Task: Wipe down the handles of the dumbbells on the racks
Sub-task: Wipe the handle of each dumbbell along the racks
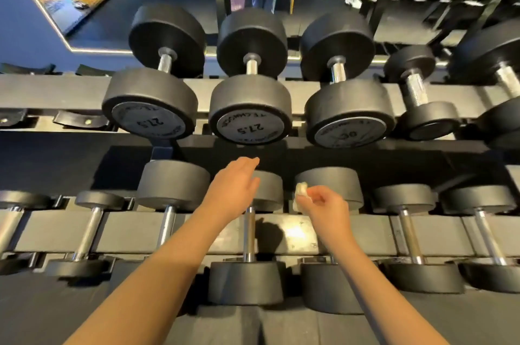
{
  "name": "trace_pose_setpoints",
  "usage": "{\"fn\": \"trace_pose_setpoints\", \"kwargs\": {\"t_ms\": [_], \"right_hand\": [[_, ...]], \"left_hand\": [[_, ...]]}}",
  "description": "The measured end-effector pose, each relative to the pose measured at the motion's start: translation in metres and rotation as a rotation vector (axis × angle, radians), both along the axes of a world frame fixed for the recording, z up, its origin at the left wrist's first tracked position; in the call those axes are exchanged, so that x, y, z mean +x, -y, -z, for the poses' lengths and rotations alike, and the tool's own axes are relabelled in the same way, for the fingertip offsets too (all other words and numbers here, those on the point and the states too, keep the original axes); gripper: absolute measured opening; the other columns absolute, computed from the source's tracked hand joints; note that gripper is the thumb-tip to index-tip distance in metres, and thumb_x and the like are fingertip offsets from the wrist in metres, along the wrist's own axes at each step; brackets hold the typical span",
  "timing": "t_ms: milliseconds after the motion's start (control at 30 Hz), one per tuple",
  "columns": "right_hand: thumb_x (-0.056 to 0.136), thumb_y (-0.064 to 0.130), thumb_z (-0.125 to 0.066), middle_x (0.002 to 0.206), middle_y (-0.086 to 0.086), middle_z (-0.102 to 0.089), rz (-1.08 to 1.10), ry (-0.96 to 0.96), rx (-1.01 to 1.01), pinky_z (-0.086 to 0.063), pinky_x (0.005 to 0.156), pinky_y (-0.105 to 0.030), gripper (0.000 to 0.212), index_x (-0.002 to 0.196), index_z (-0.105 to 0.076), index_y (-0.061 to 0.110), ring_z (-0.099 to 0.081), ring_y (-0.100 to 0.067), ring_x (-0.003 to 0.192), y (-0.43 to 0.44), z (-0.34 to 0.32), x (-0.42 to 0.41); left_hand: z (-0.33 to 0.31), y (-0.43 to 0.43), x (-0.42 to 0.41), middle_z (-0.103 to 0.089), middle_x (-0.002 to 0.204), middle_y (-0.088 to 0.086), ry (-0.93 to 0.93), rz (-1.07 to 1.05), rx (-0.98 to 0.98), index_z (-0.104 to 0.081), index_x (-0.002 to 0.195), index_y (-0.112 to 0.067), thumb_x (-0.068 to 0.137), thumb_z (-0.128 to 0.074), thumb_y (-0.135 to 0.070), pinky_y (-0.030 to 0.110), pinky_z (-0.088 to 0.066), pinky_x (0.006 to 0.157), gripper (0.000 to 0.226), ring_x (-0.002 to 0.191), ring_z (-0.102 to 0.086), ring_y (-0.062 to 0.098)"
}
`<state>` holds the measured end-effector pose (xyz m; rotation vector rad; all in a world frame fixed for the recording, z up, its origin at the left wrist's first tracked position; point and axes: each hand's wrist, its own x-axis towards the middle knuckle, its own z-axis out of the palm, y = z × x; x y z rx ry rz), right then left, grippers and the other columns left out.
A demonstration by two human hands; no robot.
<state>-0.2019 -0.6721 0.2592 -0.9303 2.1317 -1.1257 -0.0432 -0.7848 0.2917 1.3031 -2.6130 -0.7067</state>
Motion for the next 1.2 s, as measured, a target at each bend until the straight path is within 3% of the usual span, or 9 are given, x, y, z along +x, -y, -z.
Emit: {"fn": "trace_pose_setpoints", "kwargs": {"t_ms": [233, 367, 500, 600, 667, 833, 1000, 1100, 1200], "right_hand": [[0.087, 0.03, -0.065, 0.08, 0.008, -0.066, 0.019, -0.121, -0.1, -0.04, 0.055, -0.009, 0.013, 0.089, -0.068, 0.018, -0.058, -0.001, 0.072, 0.026, -0.091, -0.061], [0.088, 0.032, -0.065, 0.08, 0.01, -0.065, 0.054, -0.179, -0.147, -0.045, 0.065, -0.02, 0.01, 0.089, -0.065, 0.022, -0.06, -0.003, 0.077, 0.066, -0.117, -0.087], [0.089, 0.035, -0.063, 0.078, 0.012, -0.064, 0.132, -0.242, -0.173, -0.038, 0.059, -0.012, 0.014, 0.09, -0.065, 0.021, -0.058, 0.001, 0.071, 0.11, -0.127, -0.108], [0.089, 0.035, -0.062, 0.081, 0.007, -0.065, 0.133, -0.322, -0.124, -0.041, 0.063, -0.022, 0.018, 0.095, -0.066, 0.019, -0.06, -0.008, 0.076, 0.14, -0.129, -0.124], [0.089, 0.035, -0.062, 0.084, 0.006, -0.065, 0.147, -0.342, -0.094, -0.044, 0.069, -0.029, 0.019, 0.098, -0.066, 0.019, -0.059, -0.011, 0.08, 0.156, -0.128, -0.136], [0.089, 0.029, -0.063, 0.085, 0.004, -0.063, 0.213, -0.348, -0.055, -0.04, 0.064, -0.028, 0.013, 0.094, -0.065, 0.017, -0.058, -0.014, 0.08, 0.181, -0.12, -0.161], [0.087, 0.026, -0.064, 0.087, -0.002, -0.065, 0.18, -0.364, 0.226, -0.037, 0.056, -0.026, 0.011, 0.091, -0.066, 0.016, -0.059, -0.018, 0.08, 0.206, -0.109, -0.192], [0.083, 0.024, -0.07, 0.089, -0.004, -0.065, 0.098, -0.317, 0.419, -0.046, 0.064, -0.03, 0.013, 0.092, -0.067, 0.015, -0.061, -0.02, 0.083, 0.219, -0.101, -0.207], [0.08, 0.021, -0.072, 0.09, -0.007, -0.066, 0.072, -0.343, 0.476, -0.052, 0.071, -0.034, 0.017, 0.093, -0.068, 0.01, -0.063, -0.022, 0.084, 0.232, -0.094, -0.215]], "left_hand": [[-0.088, 0.035, -0.061, -0.048, 0.139, 0.005, -0.133, 0.075, -0.277, -0.045, 0.139, -0.014, 0.098, -0.047, -0.02, 0.037, -0.035, 0.107, 0.041, 0.128, -0.043, 0.021], [-0.098, 0.091, -0.088, -0.053, 0.132, 0.004, -0.156, 0.067, -0.415, -0.049, 0.133, -0.014, 0.096, -0.05, -0.023, 0.033, -0.034, 0.102, 0.038, 0.121, -0.048, 0.02], [-0.087, 0.143, -0.104, -0.054, 0.129, 0.005, -0.043, 0.095, -0.337, -0.046, 0.133, -0.013, 0.099, -0.044, -0.03, 0.034, -0.035, 0.095, 0.038, 0.114, -0.048, 0.022], [-0.08, 0.166, -0.113, -0.056, 0.125, 0.004, 0.092, 0.135, -0.34, -0.048, 0.129, -0.014, 0.099, -0.041, -0.036, 0.034, -0.035, 0.093, 0.038, 0.111, -0.049, 0.021], [-0.077, 0.177, -0.121, -0.054, 0.128, 0.003, 0.16, 0.151, -0.367, -0.046, 0.131, -0.015, 0.099, -0.038, -0.042, 0.036, -0.033, 0.097, 0.042, 0.115, -0.047, 0.021], [-0.067, 0.19, -0.135, -0.043, 0.143, 0.002, 0.357, 0.23, -0.377, -0.037, 0.142, -0.018, 0.098, -0.025, -0.052, 0.044, -0.023, 0.113, 0.057, 0.131, -0.036, 0.021], [-0.066, 0.193, -0.141, -0.04, 0.144, 0.001, 0.458, 0.359, -0.378, -0.04, 0.141, -0.019, 0.099, -0.023, -0.048, 0.047, -0.009, 0.118, 0.054, 0.136, -0.03, 0.02], [-0.065, 0.195, -0.144, -0.043, 0.142, 0.001, 0.483, 0.306, -0.327, -0.04, 0.141, -0.019, 0.098, -0.02, -0.054, 0.043, -0.013, 0.117, 0.059, 0.134, -0.032, 0.02], [-0.063, 0.194, -0.146, -0.049, 0.135, 0.0, 0.453, 0.22, -0.318, -0.043, 0.138, -0.019, 0.096, -0.018, -0.058, 0.039, -0.024, 0.112, 0.062, 0.127, -0.039, 0.02]]}}
